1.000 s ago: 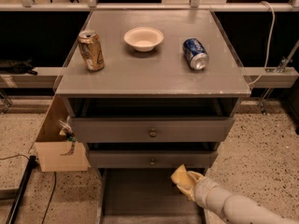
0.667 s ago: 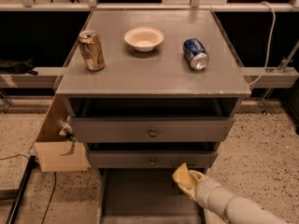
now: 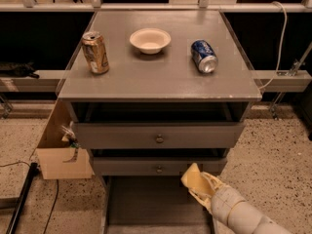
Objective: Pick sponge from bottom drawer and place on counter
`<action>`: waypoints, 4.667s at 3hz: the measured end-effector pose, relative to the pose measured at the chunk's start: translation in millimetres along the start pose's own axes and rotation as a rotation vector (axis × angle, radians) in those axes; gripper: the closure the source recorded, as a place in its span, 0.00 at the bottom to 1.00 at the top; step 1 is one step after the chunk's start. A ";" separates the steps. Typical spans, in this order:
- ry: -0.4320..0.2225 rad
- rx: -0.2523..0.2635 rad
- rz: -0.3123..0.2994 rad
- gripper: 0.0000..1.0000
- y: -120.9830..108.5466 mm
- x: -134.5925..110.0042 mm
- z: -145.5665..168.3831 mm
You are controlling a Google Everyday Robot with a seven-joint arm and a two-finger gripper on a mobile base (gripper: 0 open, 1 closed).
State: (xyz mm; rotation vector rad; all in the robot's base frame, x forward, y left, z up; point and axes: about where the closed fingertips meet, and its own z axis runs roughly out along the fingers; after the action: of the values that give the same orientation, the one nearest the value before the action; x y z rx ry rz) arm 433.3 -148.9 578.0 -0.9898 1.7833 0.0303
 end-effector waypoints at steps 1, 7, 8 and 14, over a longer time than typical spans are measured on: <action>-0.062 0.049 -0.082 1.00 -13.0 -56.4 -36.7; -0.157 0.235 -0.151 1.00 -189.7 -175.7 -50.5; -0.157 0.235 -0.150 1.00 -189.7 -175.6 -50.8; -0.296 0.467 -0.320 1.00 -314.9 -292.6 -125.0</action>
Offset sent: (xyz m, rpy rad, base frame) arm -0.0148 0.0086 0.0702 -0.0309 -0.1132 0.0227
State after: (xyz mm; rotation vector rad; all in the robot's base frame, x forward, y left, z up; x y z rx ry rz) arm 567.5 -236.2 996.1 -0.8627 1.2661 -0.4029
